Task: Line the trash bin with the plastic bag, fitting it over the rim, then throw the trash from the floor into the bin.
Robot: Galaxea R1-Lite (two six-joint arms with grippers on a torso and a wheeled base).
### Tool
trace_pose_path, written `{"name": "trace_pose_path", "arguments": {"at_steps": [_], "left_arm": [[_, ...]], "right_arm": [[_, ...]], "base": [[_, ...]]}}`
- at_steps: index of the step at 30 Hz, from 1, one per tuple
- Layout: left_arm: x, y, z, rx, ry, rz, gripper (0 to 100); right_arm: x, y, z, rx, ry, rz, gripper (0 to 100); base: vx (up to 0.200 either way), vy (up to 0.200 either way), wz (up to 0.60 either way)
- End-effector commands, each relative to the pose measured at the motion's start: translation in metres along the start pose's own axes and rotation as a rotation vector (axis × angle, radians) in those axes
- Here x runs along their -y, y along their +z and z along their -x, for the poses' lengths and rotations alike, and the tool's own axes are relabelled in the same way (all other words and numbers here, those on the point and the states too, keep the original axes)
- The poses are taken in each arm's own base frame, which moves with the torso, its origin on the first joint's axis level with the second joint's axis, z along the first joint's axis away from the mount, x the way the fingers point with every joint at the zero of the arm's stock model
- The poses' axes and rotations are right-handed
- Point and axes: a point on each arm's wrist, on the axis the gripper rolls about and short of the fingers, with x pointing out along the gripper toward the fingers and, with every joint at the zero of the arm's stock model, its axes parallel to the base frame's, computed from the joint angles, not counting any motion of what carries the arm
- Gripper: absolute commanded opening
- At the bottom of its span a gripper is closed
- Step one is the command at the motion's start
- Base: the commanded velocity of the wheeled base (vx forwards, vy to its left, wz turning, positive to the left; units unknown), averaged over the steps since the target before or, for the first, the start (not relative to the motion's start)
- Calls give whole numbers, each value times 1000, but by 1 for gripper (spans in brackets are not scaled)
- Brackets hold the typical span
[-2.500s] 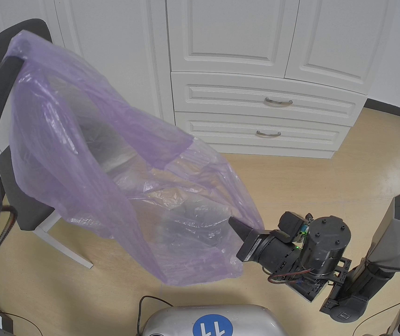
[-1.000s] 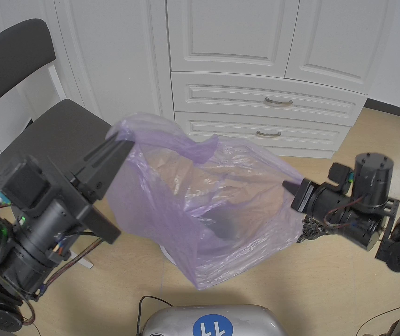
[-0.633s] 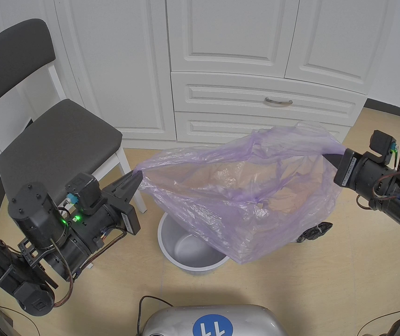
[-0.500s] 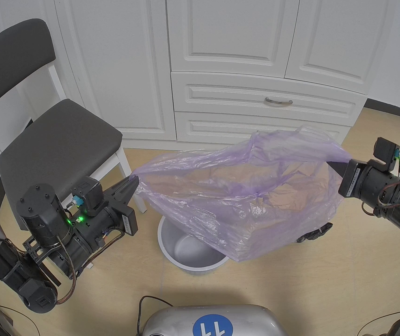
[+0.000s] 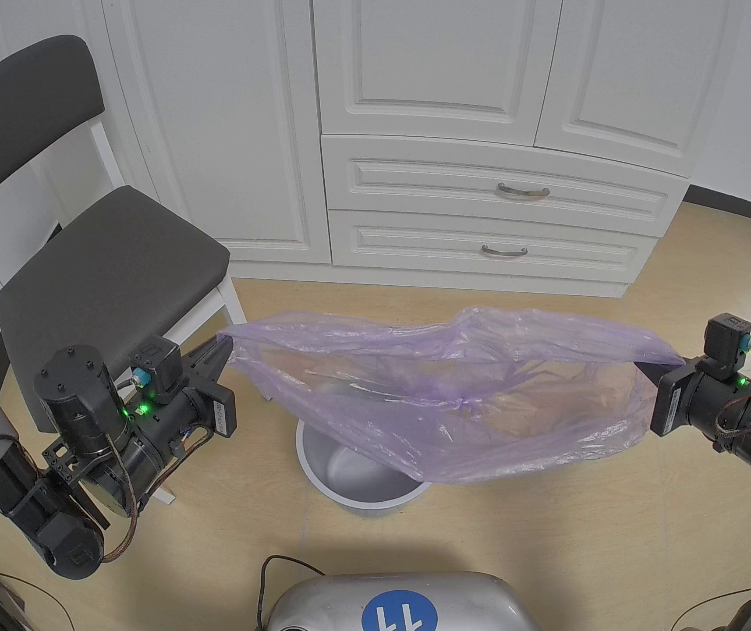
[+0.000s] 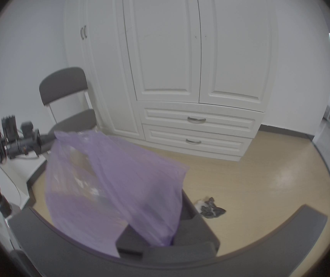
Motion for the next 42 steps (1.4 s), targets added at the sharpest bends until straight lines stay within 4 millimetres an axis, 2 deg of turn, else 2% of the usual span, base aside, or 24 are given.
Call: {"name": "trace_pose_path", "arguments": {"at_steps": [1, 12, 31, 37, 41, 42], "left_arm": [[-9, 2, 6, 2, 26, -11, 0], [-24, 1, 10, 1, 59, -39, 0], [-35, -1, 11, -12, 95, -76, 0], [-32, -1, 9, -9, 84, -76, 0], [-19, 1, 8, -1, 40, -77, 0], [-11, 4, 9, 12, 10, -74, 0]], "right_arm": [[8, -16, 0, -60, -38, 50, 0], [13, -31, 1, -121, -57, 145, 0], [14, -45, -2, -189, -57, 210, 0], [14, -44, -3, -189, -52, 215, 0], [12, -45, -2, -189, -43, 223, 0], [11, -44, 0, -181, -44, 227, 0]], "base": [[0, 0, 0], [0, 0, 0], [0, 0, 0], [0, 0, 0], [0, 0, 0], [0, 0, 0]]}}
